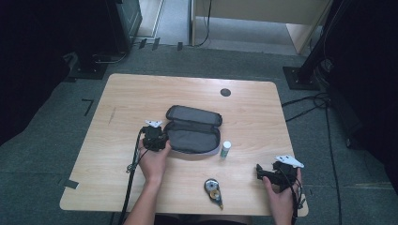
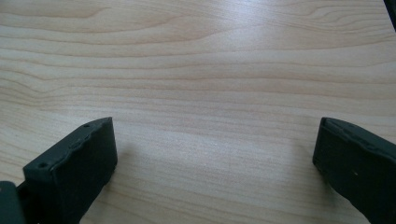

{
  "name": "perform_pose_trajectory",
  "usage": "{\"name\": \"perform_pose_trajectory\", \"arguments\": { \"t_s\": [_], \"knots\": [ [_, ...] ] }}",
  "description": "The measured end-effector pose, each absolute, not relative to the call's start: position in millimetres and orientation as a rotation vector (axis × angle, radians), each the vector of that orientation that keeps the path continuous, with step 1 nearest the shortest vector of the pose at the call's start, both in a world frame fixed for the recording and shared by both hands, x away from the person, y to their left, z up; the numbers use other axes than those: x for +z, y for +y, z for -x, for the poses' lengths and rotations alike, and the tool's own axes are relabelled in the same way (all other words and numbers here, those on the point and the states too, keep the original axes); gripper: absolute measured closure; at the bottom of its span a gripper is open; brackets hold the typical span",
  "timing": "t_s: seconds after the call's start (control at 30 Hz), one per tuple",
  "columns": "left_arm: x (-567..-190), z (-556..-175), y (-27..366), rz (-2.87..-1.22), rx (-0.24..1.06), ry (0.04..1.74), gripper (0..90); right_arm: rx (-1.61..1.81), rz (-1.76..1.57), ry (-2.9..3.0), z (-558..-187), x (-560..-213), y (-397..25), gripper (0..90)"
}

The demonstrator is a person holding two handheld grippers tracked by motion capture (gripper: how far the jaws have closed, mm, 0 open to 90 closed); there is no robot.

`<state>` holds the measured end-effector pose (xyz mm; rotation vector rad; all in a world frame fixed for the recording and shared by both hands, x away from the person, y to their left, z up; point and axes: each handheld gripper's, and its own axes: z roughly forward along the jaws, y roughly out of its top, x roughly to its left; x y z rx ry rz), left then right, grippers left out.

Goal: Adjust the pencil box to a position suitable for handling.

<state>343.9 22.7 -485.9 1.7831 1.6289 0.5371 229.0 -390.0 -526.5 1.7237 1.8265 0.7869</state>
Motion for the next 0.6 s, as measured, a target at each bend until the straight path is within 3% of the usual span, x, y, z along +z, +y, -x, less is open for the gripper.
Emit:
{"name": "perform_pose_trajectory", "arguments": {
  "t_s": [0.1, 0.33, 0.47, 0.6],
  "knots": [
    [-477, -340, 28, -1.762, 0.480, 1.574, 41.5, 0.789, -1.723, 1.826, -229, -527, -390, 0.0],
    [-462, -332, 53, -1.823, 0.387, 1.524, 10.0, 0.789, -1.724, 1.825, -230, -527, -389, 0.0],
    [-456, -326, 65, -1.836, 0.413, 1.497, 0.0, 0.789, -1.724, 1.825, -230, -527, -389, 0.0],
    [-451, -318, 81, -1.820, 0.465, 1.475, 0.0, 0.788, -1.724, 1.825, -229, -527, -389, 0.0]
  ]
}}
